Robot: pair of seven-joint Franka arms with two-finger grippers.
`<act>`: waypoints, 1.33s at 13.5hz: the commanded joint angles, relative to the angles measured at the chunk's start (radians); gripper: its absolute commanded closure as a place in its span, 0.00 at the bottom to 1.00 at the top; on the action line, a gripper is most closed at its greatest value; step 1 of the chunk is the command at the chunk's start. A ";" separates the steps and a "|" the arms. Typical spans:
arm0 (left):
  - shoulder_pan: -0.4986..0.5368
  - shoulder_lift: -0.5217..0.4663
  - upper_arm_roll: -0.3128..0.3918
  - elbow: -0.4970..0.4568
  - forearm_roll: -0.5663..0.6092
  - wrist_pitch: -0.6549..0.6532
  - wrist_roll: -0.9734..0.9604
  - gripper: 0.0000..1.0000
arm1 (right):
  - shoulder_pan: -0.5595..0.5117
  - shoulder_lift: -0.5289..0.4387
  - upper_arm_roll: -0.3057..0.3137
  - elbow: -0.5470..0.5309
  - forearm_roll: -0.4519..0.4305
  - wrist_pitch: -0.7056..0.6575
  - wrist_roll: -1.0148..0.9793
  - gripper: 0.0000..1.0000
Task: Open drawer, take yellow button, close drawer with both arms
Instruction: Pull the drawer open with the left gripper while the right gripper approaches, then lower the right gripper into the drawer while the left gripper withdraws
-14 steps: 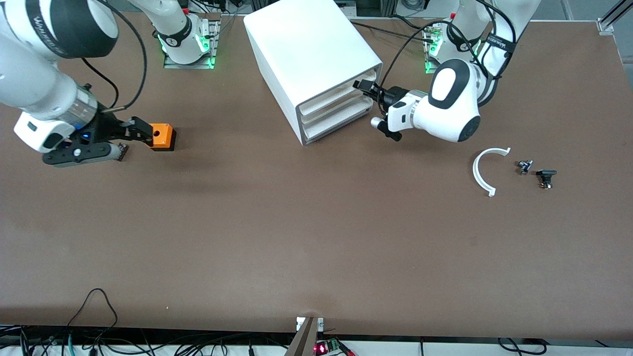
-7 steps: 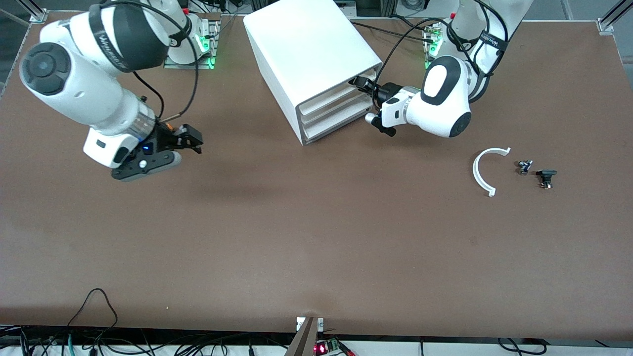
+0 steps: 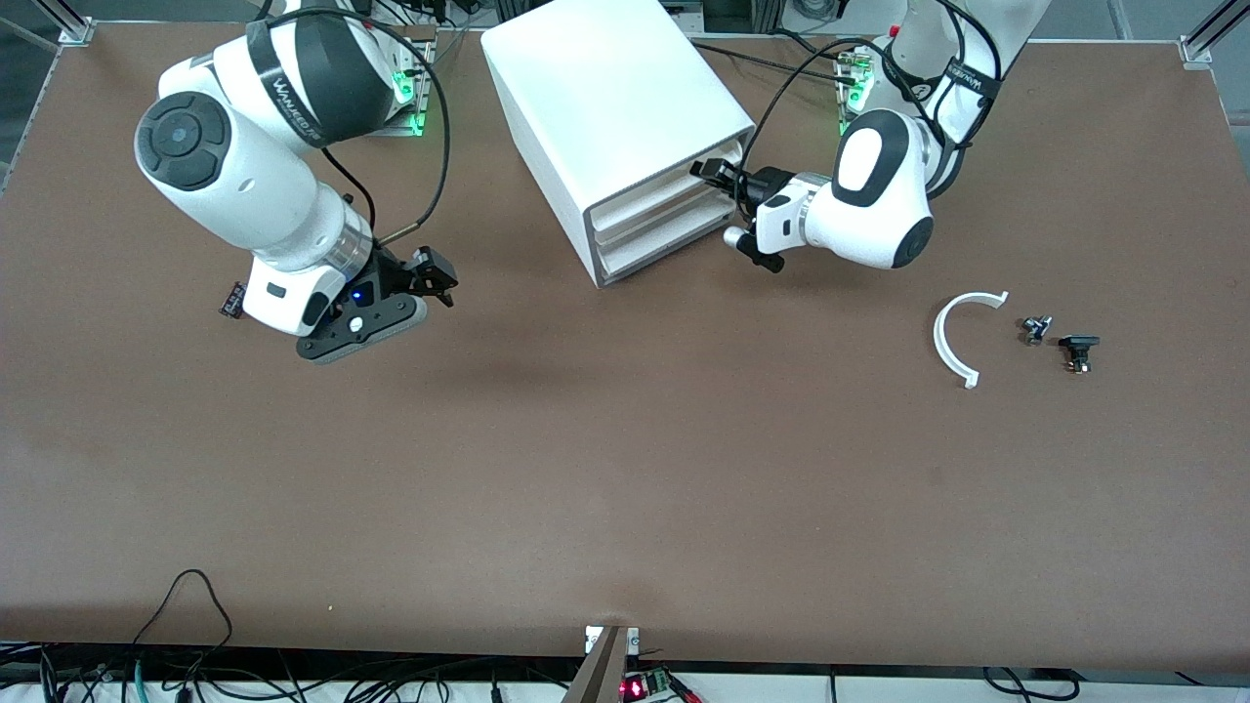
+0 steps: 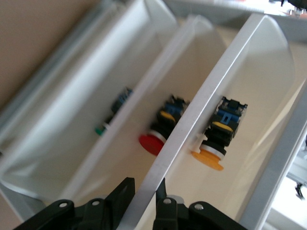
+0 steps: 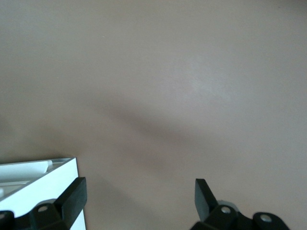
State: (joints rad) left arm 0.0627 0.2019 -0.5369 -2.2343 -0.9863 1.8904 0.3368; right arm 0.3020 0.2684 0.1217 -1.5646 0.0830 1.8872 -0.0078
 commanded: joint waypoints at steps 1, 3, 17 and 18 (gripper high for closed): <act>0.055 -0.027 0.034 -0.022 0.006 0.159 -0.004 1.00 | 0.054 0.025 0.015 0.041 0.014 0.032 -0.012 0.00; 0.057 -0.022 0.069 -0.010 0.006 0.194 0.002 1.00 | 0.104 0.061 0.018 0.084 0.008 0.050 -0.015 0.00; 0.163 -0.107 0.110 0.015 -0.012 0.397 -0.001 0.00 | 0.324 0.273 0.065 0.290 0.012 0.241 -0.423 0.00; 0.166 -0.114 0.118 0.019 -0.012 0.398 0.001 0.00 | 0.331 0.275 0.065 0.287 0.009 0.236 -0.475 0.00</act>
State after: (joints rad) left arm 0.2219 0.1218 -0.4178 -2.2141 -0.9876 2.2741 0.3486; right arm 0.6206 0.5172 0.1872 -1.3200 0.0832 2.1398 -0.3798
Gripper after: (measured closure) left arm 0.000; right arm 0.000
